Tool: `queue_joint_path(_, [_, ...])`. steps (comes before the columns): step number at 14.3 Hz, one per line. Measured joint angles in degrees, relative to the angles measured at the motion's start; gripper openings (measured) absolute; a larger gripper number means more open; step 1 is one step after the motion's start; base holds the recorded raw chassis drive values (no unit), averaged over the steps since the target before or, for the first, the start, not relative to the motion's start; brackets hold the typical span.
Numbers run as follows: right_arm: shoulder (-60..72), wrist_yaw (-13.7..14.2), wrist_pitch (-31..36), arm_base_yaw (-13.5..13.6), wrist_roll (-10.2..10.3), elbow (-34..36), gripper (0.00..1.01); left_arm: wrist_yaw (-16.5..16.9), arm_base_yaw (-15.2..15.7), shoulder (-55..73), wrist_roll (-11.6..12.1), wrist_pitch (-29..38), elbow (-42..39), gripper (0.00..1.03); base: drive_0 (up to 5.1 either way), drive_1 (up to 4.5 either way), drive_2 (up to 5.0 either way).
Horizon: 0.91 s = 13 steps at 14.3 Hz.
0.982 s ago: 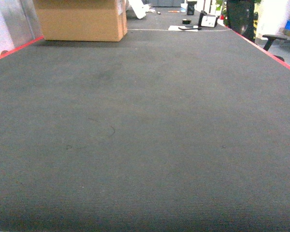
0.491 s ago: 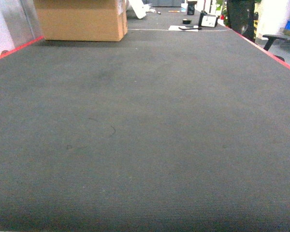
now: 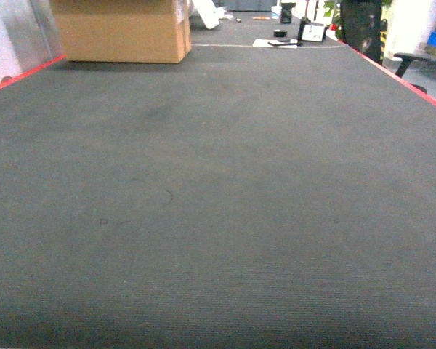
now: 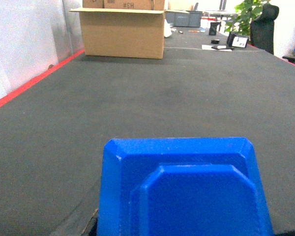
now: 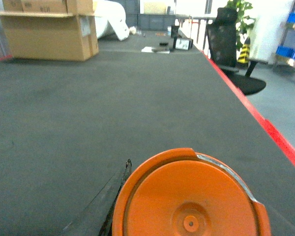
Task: Sort blue parts and orange caps into right shelf containers
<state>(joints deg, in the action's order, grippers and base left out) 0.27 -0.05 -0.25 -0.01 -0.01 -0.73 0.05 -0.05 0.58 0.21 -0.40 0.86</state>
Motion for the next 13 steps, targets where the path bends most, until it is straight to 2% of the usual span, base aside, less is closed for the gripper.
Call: queue_joint_path(13, [0.0, 0.0, -0.1, 0.0, 0.0, 0.0, 0.45, -0.1, 0.0, 0.0, 0.0, 0.0, 0.0, 0.44, -0.2, -0.16, -0.2])
